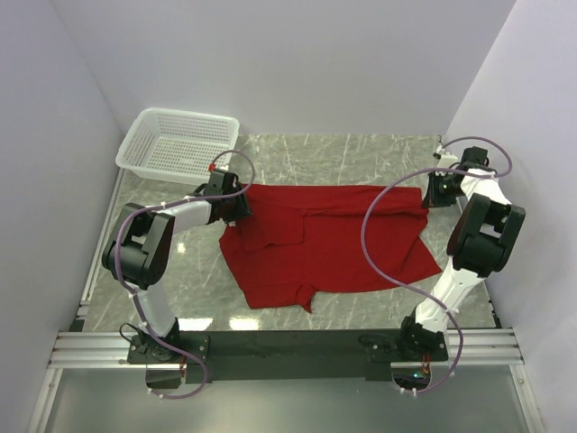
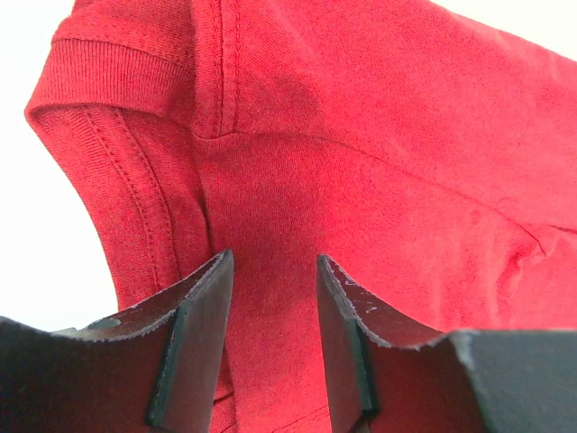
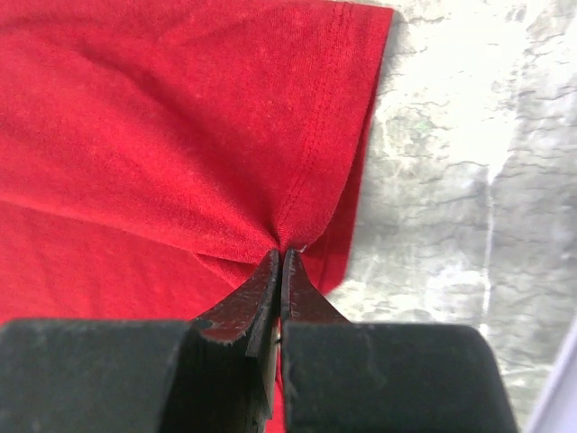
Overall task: Fold and stack the t-shirts
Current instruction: Fold the tshirt
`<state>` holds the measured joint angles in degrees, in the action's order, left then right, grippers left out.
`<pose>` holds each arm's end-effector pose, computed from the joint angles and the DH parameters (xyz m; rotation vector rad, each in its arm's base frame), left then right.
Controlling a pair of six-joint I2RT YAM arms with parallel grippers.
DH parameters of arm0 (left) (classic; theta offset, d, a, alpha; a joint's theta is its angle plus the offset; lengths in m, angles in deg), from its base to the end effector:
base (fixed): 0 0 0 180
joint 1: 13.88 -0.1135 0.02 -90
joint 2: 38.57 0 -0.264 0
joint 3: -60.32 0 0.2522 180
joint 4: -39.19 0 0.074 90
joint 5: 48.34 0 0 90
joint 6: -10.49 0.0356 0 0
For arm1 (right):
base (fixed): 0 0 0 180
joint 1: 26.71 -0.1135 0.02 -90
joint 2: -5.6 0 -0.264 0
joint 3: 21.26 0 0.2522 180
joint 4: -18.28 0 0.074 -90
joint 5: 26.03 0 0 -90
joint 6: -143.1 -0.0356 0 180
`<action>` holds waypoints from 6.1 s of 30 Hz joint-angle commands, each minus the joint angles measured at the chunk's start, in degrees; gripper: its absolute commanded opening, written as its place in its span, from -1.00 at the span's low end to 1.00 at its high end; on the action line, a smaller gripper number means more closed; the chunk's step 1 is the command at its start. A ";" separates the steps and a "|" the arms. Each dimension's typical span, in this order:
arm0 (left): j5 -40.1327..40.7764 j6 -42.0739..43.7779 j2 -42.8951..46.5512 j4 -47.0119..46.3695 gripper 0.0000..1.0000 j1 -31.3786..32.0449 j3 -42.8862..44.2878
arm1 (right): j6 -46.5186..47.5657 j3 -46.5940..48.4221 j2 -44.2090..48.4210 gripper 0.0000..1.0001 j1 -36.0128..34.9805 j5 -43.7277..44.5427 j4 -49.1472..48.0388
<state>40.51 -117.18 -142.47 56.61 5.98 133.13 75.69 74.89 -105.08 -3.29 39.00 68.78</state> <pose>0.3496 -0.1270 0.1574 -0.3738 2.4465 -0.4729 0.3751 -0.1461 0.2009 -0.1070 2.5610 0.3002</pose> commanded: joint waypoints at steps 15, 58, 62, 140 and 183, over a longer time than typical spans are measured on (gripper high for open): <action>-0.79 4.01 10.62 0.20 0.16 0.36 0.37 | 4.66 -9.35 13.64 0.07 0.66 11.98 -5.28; -8.61 -29.30 40.08 4.69 -0.27 9.85 -39.97 | 18.45 -27.28 18.83 0.06 11.03 -1.04 8.45; -6.95 -29.48 41.84 5.82 -0.97 9.85 -39.89 | 18.37 -27.98 18.30 0.04 11.82 -0.78 8.18; -11.68 -1.89 31.55 12.06 0.07 -3.86 -11.85 | 12.13 -31.76 23.31 -1.00 14.02 -5.88 6.95; 15.38 -26.13 77.43 35.00 0.61 11.78 -23.80 | 61.61 -39.15 48.54 0.54 -50.46 -17.94 12.07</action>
<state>51.70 -140.70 -67.56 88.68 17.72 109.02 131.88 37.93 -55.96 -46.39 20.93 85.69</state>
